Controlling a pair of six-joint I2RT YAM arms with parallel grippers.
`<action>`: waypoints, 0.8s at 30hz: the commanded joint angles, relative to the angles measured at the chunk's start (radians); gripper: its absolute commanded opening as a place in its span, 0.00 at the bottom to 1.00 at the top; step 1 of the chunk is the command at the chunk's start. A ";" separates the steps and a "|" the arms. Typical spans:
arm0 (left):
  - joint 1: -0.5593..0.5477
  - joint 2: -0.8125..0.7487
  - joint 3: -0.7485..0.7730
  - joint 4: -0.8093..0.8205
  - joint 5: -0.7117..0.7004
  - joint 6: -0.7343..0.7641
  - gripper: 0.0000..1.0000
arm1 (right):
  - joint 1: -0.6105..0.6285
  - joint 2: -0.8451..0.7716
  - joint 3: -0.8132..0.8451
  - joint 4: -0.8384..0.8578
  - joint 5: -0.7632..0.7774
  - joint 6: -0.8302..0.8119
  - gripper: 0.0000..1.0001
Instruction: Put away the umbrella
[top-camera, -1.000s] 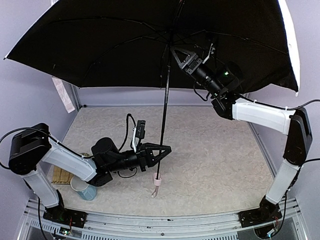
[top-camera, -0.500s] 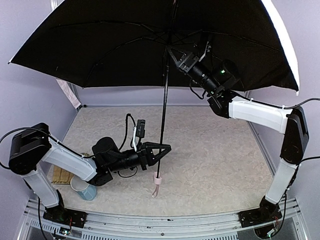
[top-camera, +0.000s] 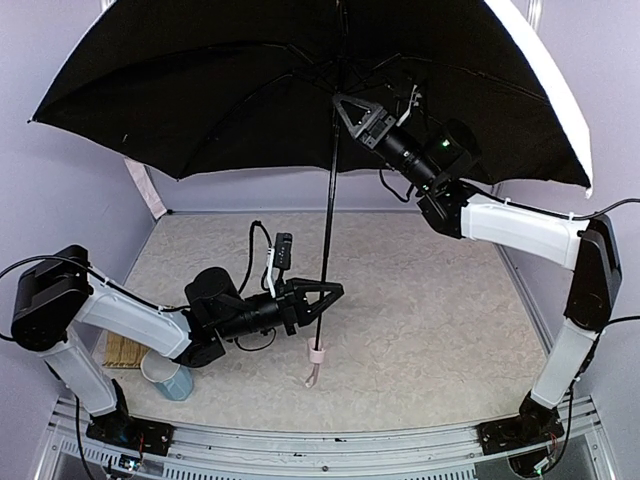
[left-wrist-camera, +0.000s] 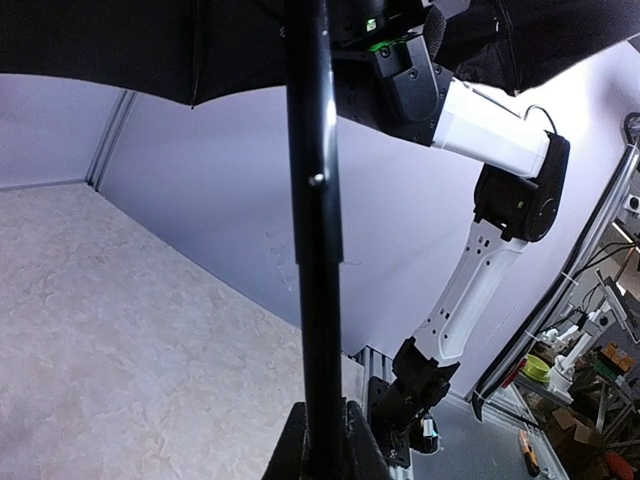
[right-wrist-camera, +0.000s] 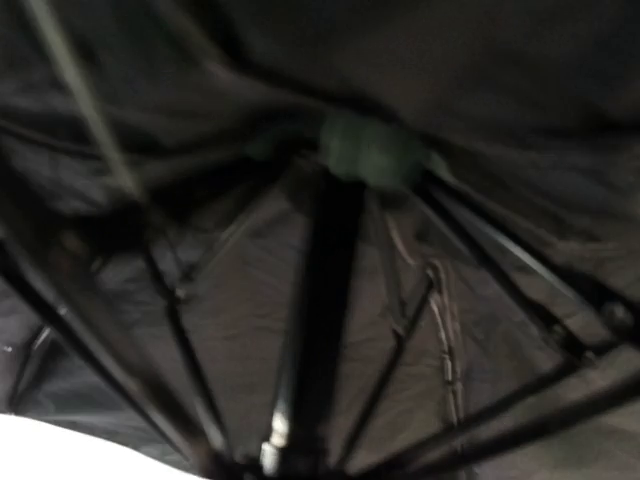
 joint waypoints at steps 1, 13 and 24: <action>-0.017 -0.049 0.043 0.088 0.061 0.088 0.00 | -0.009 -0.033 -0.029 -0.005 0.027 -0.074 0.46; -0.012 -0.100 0.066 -0.015 -0.041 0.163 0.00 | 0.023 -0.090 -0.085 -0.089 0.136 -0.228 0.93; -0.062 -0.112 0.143 -0.217 -0.381 0.352 0.00 | 0.255 -0.129 -0.038 -0.163 0.794 -0.834 0.77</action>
